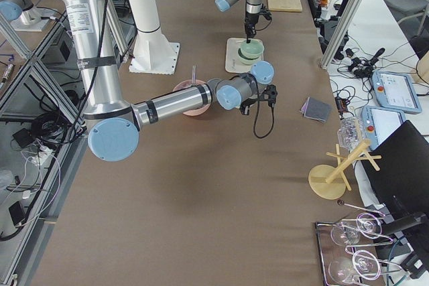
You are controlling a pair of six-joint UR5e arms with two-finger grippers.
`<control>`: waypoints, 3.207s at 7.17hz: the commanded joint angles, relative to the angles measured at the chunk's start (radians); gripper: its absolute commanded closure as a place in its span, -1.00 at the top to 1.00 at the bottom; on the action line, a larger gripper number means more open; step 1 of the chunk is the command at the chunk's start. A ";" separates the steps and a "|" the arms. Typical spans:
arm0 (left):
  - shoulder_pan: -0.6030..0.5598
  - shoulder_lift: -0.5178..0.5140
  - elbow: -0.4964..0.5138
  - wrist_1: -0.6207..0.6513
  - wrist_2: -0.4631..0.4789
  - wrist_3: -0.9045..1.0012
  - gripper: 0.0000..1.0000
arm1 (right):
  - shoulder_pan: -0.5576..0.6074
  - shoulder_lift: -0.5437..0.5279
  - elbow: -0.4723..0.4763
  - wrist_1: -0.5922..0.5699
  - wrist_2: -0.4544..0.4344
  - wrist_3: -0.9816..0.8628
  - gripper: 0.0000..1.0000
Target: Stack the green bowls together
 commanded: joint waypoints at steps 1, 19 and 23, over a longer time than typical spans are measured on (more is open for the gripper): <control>-0.001 0.010 0.000 -0.004 0.012 0.000 -1.00 | 0.000 0.001 0.000 0.000 0.000 0.000 -1.00; 0.022 0.021 0.022 -0.101 0.013 -0.001 -1.00 | 0.000 -0.004 -0.011 0.000 -0.025 -0.002 -1.00; 0.022 0.021 0.022 -0.095 0.013 -0.001 -1.00 | 0.000 -0.005 -0.011 0.000 -0.025 -0.002 -1.00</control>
